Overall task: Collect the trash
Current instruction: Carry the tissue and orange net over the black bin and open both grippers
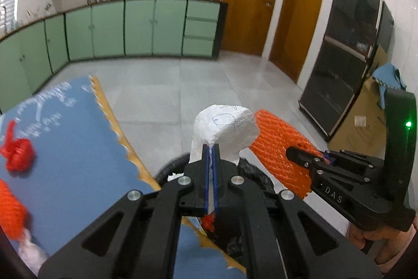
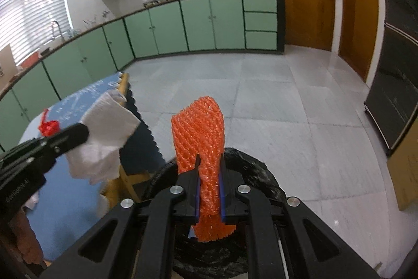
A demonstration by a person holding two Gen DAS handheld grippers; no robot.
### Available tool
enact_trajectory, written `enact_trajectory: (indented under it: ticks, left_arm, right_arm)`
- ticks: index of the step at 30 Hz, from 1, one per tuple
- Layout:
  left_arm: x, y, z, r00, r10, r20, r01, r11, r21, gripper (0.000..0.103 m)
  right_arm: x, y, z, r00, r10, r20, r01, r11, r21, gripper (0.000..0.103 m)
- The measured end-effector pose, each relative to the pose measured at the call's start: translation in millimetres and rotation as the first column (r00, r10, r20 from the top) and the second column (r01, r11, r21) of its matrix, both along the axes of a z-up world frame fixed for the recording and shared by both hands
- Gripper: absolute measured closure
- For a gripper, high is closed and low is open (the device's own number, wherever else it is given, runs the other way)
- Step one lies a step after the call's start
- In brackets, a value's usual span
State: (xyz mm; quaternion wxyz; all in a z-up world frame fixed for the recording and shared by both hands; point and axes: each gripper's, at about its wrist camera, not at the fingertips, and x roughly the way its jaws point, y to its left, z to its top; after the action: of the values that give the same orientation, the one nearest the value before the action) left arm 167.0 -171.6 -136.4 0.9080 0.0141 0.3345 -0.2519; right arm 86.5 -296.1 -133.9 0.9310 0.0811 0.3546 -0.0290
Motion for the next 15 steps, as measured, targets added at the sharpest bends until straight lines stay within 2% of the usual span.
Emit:
enact_trajectory:
  ticks: [5, 8, 9, 10, 12, 13, 15]
  left_arm:
    - [19.6, -24.3, -30.4, 0.995, -0.044, -0.092, 0.047, 0.998, 0.031, 0.101]
    - [28.0, -31.5, -42.3, 0.99, -0.053, -0.129, 0.059, 0.997, 0.046, 0.098]
    - [30.8, -32.6, -44.8, 0.988, -0.053, -0.145, 0.06, 0.997, 0.045, 0.094]
    - [32.1, -32.8, -45.3, 0.987, -0.051, -0.151, 0.058, 0.997, 0.042, 0.086]
    - [32.6, -30.8, -44.2, 0.988, -0.043, -0.146, 0.049, 0.998, 0.037, 0.071]
    - [32.0, -29.5, -42.9, 0.989, -0.04, -0.142, 0.045, 0.998, 0.035, 0.067]
    - [32.4, -27.0, -40.9, 0.99, -0.035, -0.136, 0.04, 0.999, 0.035, 0.067]
  right_arm:
    - [11.2, -19.2, -26.7, 0.997, -0.047, -0.063, 0.047, 0.999, -0.004, 0.093]
    - [16.2, -26.3, -37.2, 0.994, -0.051, -0.099, 0.05, 0.999, -0.007, 0.09]
    - [17.2, -27.1, -39.5, 0.993, -0.053, -0.106, 0.052, 0.999, -0.012, 0.087]
    - [18.0, -28.6, -40.5, 0.992, -0.056, -0.111, 0.055, 0.998, -0.015, 0.086]
    - [21.0, -31.6, -41.4, 0.991, -0.056, -0.118, 0.055, 0.998, -0.012, 0.077]
    - [21.4, -32.4, -41.9, 0.991, -0.057, -0.119, 0.056, 0.998, -0.013, 0.074]
    - [21.7, -32.9, -41.9, 0.991, -0.059, -0.118, 0.058, 0.998, -0.013, 0.059]
